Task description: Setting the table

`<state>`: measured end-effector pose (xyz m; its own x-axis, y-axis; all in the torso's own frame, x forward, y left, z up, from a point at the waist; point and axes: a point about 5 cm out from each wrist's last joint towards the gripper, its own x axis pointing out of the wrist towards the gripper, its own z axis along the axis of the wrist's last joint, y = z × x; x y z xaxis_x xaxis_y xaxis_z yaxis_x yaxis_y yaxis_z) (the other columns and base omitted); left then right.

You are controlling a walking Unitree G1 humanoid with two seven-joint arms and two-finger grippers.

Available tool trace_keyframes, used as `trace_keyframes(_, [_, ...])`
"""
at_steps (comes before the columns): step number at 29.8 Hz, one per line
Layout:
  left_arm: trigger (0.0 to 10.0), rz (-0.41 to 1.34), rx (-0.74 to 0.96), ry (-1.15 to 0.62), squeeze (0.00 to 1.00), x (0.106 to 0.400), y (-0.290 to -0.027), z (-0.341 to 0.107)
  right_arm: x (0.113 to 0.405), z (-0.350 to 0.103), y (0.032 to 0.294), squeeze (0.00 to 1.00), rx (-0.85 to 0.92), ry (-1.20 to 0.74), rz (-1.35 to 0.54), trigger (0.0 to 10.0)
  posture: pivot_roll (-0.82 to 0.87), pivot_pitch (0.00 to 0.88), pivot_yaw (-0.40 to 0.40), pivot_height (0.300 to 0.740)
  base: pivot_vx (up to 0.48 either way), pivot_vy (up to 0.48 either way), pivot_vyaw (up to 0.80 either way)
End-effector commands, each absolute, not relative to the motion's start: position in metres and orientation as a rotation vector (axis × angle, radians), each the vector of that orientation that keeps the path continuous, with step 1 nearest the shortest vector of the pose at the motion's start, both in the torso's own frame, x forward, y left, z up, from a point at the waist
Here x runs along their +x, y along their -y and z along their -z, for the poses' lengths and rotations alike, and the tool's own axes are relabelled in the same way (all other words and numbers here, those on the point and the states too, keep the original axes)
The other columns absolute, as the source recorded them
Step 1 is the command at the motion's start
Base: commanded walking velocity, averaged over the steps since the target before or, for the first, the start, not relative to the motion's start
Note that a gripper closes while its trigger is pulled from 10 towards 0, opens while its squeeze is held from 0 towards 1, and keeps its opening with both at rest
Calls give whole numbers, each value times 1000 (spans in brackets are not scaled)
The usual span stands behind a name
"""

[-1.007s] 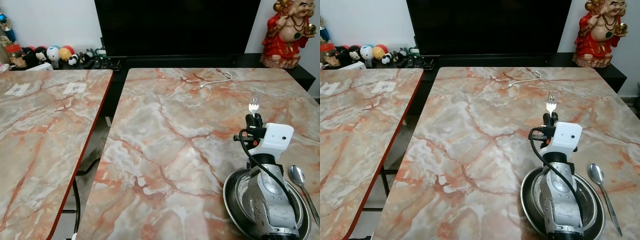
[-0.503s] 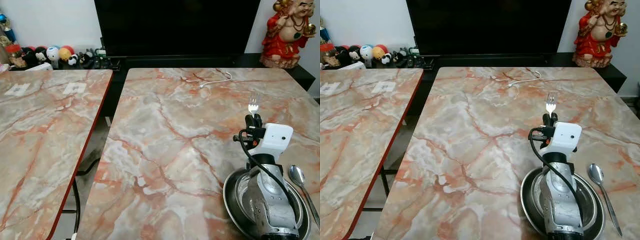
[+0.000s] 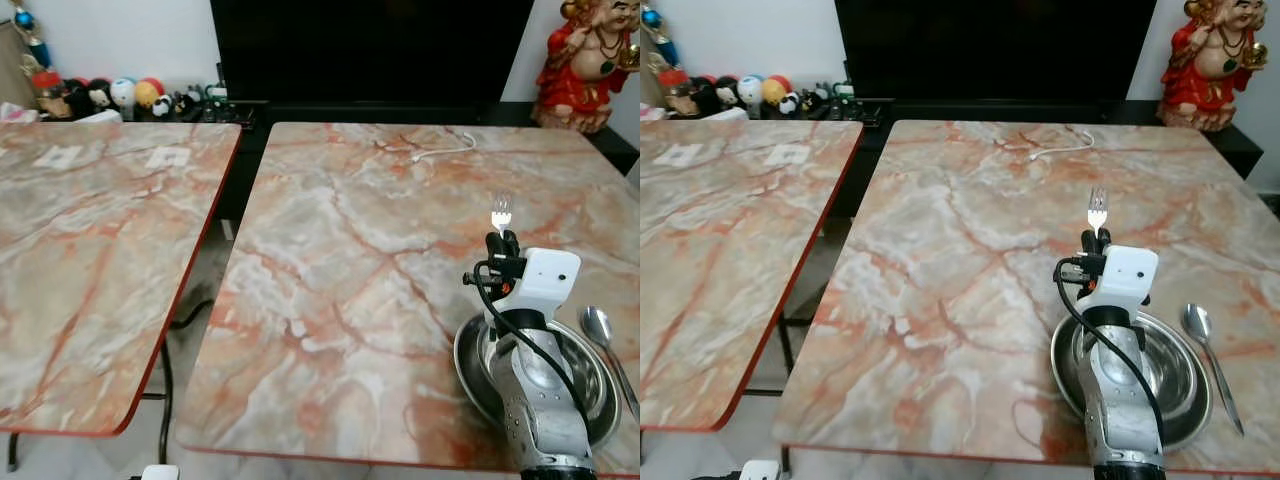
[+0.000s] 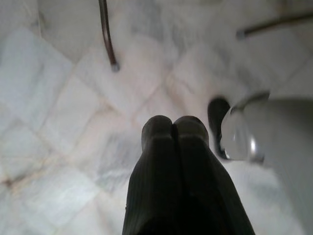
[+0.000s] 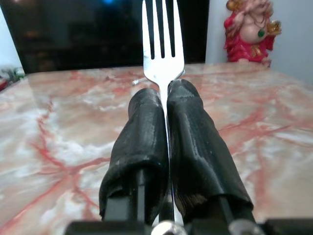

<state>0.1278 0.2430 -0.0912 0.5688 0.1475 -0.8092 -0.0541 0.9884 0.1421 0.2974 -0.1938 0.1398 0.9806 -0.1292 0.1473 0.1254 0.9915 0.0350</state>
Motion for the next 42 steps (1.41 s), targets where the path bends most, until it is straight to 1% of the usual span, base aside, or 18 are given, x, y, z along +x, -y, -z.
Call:
trace_keyframes(1, [10000, -133, 110, -944, 0, 134, -247, 88, 298, -140, 195, 0, 24, 143, 135, 10000, -29, 0, 6, 740, 0, 0, 0])
trace_keyframes(15, [10000, -124, 127, -939, 0, 136, -247, 87, 299, -140, 197, 0, 22, 144, 138, 10000, -34, 0, 2, 740, 0, 0, 0])
trace_keyframes(24, [10000, -117, 130, -942, 0, 135, -244, 89, 299, -140, 197, 0, 20, 143, 137, 10000, -33, 0, 3, 740, 0, -333, 0])
trace_keyframes(36, [10000, -109, 139, -945, 0, 133, -245, 89, 299, -140, 198, 0, 20, 145, 144, 10000, -40, 0, 11, 740, 0, -431, 0])
trace_keyframes(42, [10000, -111, 139, -937, 0, 137, -244, 88, 301, -140, 202, 0, 4, 138, 158, 10000, -41, 0, 13, 740, 0, -169, 0])
